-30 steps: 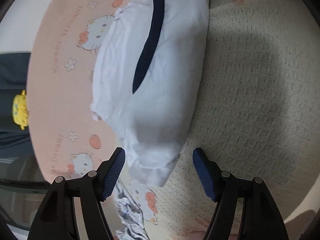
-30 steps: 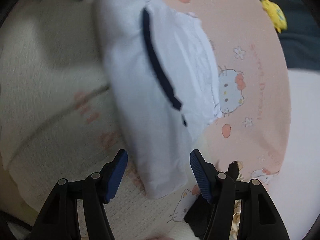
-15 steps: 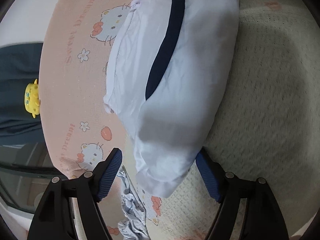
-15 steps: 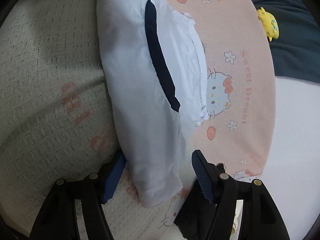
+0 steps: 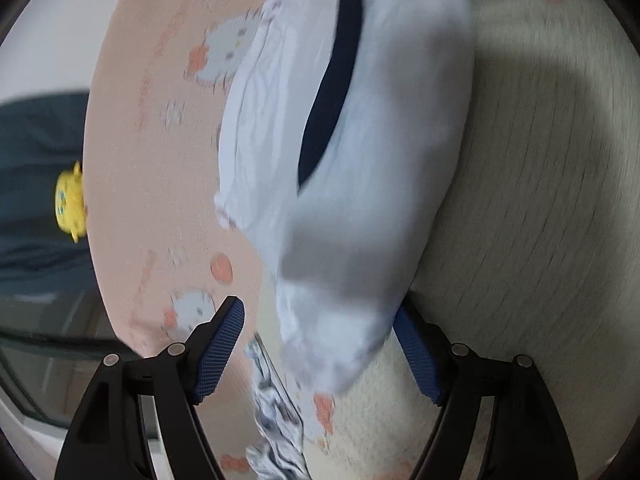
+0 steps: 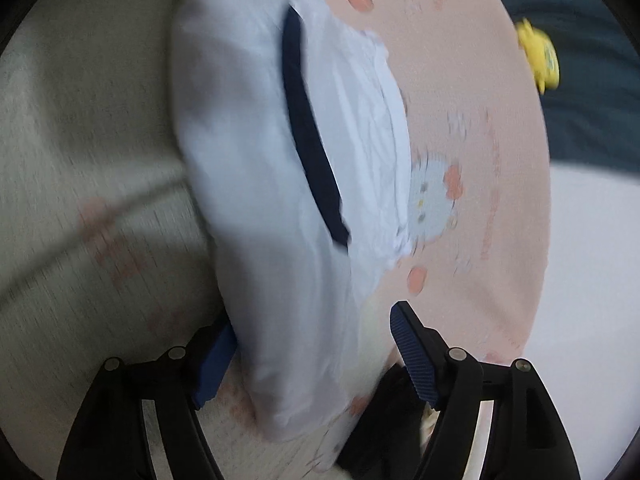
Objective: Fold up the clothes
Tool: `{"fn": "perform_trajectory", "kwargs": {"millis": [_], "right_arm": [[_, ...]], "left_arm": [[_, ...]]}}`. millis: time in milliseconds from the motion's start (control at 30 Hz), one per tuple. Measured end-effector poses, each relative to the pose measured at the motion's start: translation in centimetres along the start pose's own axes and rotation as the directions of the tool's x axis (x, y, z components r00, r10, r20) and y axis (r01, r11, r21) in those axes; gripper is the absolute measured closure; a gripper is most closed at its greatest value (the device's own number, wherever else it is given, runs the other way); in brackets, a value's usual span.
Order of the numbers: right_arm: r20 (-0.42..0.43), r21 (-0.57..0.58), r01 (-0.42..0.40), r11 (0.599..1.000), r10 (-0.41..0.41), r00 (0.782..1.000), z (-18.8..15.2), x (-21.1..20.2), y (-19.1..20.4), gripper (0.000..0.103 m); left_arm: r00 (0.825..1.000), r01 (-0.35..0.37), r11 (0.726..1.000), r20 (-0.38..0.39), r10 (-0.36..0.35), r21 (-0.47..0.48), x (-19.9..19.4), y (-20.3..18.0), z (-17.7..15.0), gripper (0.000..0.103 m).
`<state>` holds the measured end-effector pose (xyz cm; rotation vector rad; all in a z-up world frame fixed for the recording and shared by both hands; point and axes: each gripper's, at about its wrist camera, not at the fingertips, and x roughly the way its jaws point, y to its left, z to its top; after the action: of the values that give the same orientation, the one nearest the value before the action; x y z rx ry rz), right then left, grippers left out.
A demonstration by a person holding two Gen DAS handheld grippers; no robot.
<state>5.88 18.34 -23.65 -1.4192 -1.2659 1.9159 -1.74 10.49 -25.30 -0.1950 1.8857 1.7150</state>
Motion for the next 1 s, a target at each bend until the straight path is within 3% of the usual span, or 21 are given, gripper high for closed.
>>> {"fn": "perform_trajectory", "kwargs": {"millis": [100,233,367,467,767,933,1000], "right_arm": [[-0.052,0.027,0.010,1.000,-0.008,0.999,-1.5,1.0,-0.7,0.028],[-0.074,0.025,0.047,0.999,-0.045,0.996,-1.2,1.4,-0.7,0.028],[0.038,-0.072,0.165,0.984,-0.163,0.986,0.4,0.3,1.1,0.029],[0.079,-0.106,0.198,0.974,-0.190,0.979,1.4,-0.2,1.8,0.029],[0.011,-0.038,0.092,0.995,-0.091,0.996,0.5,3.0,-1.2,0.029],[0.011,-0.090,0.124,0.988,-0.123,0.992,0.1,3.0,-0.5,0.030],[0.002,-0.105,0.091,0.990,-0.091,0.996,0.3,3.3,0.1,0.050]], "left_arm": [[0.999,-0.033,0.999,0.001,0.033,-0.007,0.7,0.3,-1.9,0.027],[0.997,-0.074,0.997,0.023,0.074,-0.020,0.6,0.3,-1.4,0.028],[0.993,-0.091,0.995,0.078,0.093,-0.031,-0.2,0.4,0.5,0.028],[0.992,-0.097,0.995,0.080,0.098,-0.016,-0.1,0.5,0.7,0.028],[0.990,-0.118,0.992,0.081,0.115,0.035,0.5,0.6,0.8,0.028],[0.978,-0.186,0.980,0.112,0.178,0.066,0.7,0.2,-0.6,0.028],[0.975,-0.193,0.979,0.124,0.184,0.070,0.7,0.1,-0.5,0.032]]}}
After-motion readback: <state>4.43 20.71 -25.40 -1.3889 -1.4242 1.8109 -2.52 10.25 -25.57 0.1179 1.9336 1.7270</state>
